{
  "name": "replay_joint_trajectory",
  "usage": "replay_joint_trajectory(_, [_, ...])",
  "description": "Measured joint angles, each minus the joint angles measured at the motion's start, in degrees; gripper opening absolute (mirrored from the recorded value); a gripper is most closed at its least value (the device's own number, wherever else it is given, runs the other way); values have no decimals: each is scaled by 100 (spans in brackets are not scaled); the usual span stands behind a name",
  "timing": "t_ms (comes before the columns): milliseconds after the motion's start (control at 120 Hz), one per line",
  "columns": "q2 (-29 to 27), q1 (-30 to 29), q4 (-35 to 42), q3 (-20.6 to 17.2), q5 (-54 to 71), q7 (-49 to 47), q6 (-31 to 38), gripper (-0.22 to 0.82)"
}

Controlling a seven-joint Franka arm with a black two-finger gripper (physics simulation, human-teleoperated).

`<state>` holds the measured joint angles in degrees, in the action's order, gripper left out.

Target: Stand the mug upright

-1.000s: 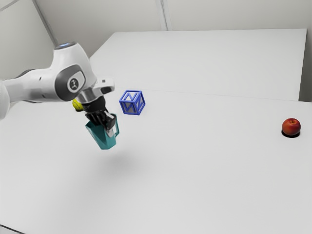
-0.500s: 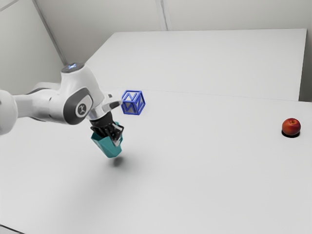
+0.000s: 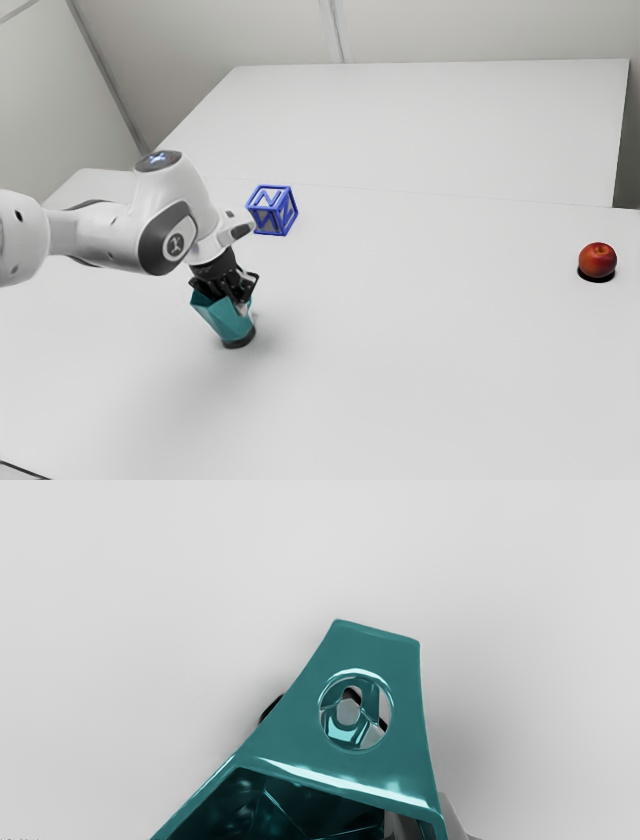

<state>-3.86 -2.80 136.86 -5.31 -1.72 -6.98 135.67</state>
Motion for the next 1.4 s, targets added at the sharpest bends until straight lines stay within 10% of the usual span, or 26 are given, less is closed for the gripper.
replay_joint_trajectory(367, [153, 4, -8, -3, -2, -292, 62, -17])
replay_joint_trajectory(1400, [-739, 220, -491, -5, -137, -315, -508, 54])
